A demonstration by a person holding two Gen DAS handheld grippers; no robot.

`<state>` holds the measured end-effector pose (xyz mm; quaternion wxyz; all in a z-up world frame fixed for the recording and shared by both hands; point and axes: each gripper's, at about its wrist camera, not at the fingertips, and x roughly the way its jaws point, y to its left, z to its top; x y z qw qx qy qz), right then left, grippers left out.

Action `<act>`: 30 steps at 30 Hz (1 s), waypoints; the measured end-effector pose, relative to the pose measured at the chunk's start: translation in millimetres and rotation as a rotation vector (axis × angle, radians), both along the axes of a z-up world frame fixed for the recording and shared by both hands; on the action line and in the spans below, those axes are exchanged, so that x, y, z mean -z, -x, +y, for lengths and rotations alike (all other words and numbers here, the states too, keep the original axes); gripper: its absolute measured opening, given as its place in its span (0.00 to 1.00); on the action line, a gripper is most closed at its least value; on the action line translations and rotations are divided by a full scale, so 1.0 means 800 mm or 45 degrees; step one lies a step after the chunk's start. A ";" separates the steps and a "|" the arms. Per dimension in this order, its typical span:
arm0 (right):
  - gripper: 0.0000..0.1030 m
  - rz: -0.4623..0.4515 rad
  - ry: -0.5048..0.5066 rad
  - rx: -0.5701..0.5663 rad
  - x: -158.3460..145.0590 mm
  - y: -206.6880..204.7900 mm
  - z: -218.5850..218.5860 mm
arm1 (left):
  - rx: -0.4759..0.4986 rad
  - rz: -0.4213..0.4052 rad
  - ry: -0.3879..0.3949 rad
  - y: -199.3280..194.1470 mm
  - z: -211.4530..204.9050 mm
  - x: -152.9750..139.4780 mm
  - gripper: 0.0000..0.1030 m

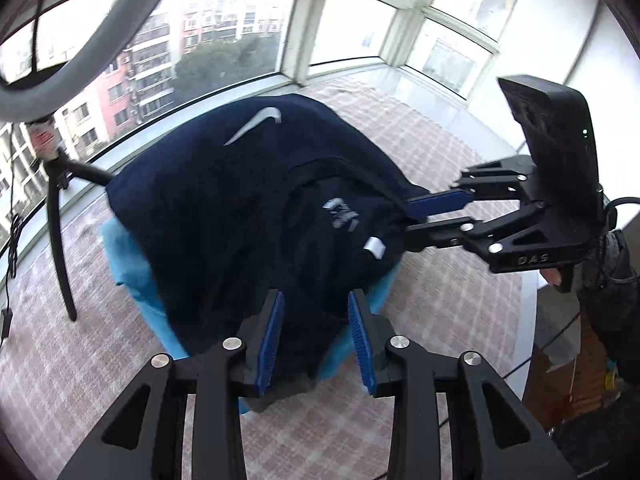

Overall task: Fold clothes
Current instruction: 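Press and straighten the hoodie on the stack with both grippers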

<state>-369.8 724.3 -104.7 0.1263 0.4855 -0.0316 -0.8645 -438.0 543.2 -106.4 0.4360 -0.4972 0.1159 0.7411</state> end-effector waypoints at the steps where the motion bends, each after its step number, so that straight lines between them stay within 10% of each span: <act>1: 0.29 0.006 -0.052 -0.021 0.004 -0.002 -0.006 | 0.019 -0.011 0.006 -0.001 0.007 0.004 0.34; 5: 0.29 -0.030 0.121 0.027 0.015 0.012 0.011 | 0.095 -0.054 0.029 -0.007 0.037 0.020 0.33; 12: 0.24 -0.203 0.058 0.059 0.052 0.018 0.041 | 0.175 -0.085 -0.011 -0.010 0.055 0.024 0.28; 20: 0.24 0.029 0.096 0.069 0.010 0.045 0.021 | -0.106 0.099 -0.092 0.040 -0.007 -0.019 0.30; 24: 0.25 -0.133 -0.005 0.025 0.046 0.075 0.002 | -0.177 -0.011 -0.020 0.061 -0.027 0.017 0.28; 30: 0.41 0.053 0.085 0.089 -0.013 0.076 0.031 | -0.345 0.106 -0.233 0.074 -0.068 -0.034 0.29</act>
